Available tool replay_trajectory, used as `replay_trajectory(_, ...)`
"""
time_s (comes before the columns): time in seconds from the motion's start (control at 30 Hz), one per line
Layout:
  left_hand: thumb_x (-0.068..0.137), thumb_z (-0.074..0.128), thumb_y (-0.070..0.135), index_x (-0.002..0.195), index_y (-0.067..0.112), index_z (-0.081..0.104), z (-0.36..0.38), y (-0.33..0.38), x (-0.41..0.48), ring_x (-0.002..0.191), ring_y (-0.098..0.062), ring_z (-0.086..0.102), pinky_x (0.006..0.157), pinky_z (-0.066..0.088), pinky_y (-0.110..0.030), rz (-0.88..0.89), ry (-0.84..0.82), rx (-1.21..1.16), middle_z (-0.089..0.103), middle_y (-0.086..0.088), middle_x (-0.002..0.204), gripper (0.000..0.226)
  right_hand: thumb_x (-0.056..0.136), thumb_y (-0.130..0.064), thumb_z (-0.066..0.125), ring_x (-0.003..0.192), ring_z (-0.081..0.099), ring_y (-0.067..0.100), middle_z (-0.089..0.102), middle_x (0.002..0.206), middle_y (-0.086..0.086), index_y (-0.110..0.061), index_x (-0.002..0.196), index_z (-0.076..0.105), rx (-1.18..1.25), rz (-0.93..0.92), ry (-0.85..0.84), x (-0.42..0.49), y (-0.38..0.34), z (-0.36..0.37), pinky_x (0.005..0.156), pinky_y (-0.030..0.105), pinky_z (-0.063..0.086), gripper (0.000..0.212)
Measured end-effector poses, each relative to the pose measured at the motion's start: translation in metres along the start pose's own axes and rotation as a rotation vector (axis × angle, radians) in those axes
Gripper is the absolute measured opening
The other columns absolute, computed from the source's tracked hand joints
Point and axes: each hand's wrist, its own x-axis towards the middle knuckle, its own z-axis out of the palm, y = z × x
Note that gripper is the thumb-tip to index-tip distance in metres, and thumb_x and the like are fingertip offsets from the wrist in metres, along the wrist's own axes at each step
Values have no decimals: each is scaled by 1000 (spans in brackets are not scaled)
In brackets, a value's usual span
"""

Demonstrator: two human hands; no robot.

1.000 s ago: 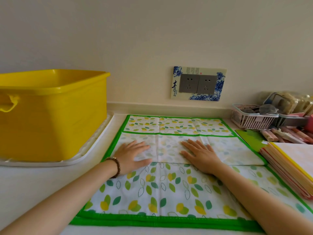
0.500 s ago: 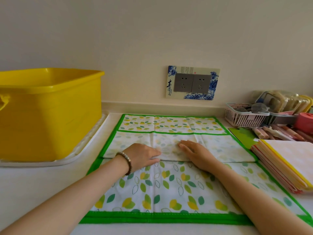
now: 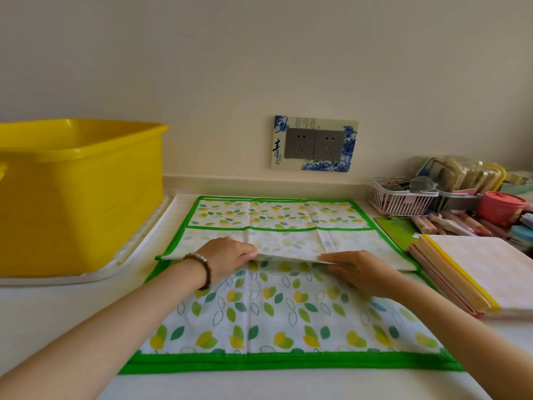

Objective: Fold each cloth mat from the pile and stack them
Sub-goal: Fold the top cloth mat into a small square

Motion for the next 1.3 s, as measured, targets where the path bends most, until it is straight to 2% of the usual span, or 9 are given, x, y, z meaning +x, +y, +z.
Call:
replay_trajectory(0.13,100,35,32,67,19,41,-16,3,-6,60,-12,38,61,32,-27,14,-51,-121,40,6,62,36,95,-33,50,99,59,6,65,115,-10,-24,121,63,19,3,2,-11,1,-19,91,20,46,30)
replay_trajectory(0.27,98,42,34,61,20,40,-40,11,-14,52,-10,33,59,32,-24,-35,-179,-289,29,0,56,39,94,-38,50,59,49,5,66,73,-19,-41,96,68,105,-31,-116,-21,-2,-39,59,18,44,18)
replay_trajectory(0.33,96,47,34,69,19,55,-53,14,-18,46,2,42,56,33,-11,-53,-277,-308,41,-6,60,32,92,-43,52,63,52,2,67,73,-21,-47,81,68,120,-37,-204,-26,-7,-51,66,20,46,20)
replay_trajectory(0.4,93,52,38,84,27,64,-64,15,-20,51,13,47,55,33,-3,-74,-354,-316,50,17,50,19,89,-45,55,66,54,-7,66,73,-24,-48,72,69,149,-35,-281,-29,-11,-61,72,18,45,23)
replay_trajectory(0.5,90,55,42,88,33,65,-76,14,-20,53,16,48,59,33,-3,-115,-431,-334,53,35,53,13,85,-47,60,64,52,-7,63,70,-23,-39,76,72,212,-39,-368,-32,-17,-76,69,14,40,17)
replay_trajectory(0.7,85,63,40,93,34,64,-89,12,-12,54,9,49,64,36,-12,-149,-293,-412,57,25,56,10,83,-31,67,62,55,2,64,70,-11,-17,90,69,392,8,-309,-14,-17,-89,59,12,44,16)
replay_trajectory(0.93,85,65,32,104,34,60,-52,17,4,100,-6,58,94,46,-28,-104,70,-337,63,14,98,19,76,-36,76,81,60,3,71,89,-8,-27,82,74,273,134,-132,22,3,-58,72,13,46,11)
replay_trajectory(1.07,88,54,48,118,35,58,-29,29,4,112,-4,54,100,43,-31,-76,7,-332,60,13,120,33,77,-36,74,87,62,11,71,93,-4,-27,86,75,258,187,-89,35,14,-43,81,27,51,13)
replay_trajectory(1.3,91,31,62,142,37,33,-8,39,10,136,-11,33,113,25,-32,-90,-113,-78,33,13,150,57,82,-29,71,84,63,16,70,87,-3,-22,87,73,192,146,141,59,29,-24,78,26,50,8)
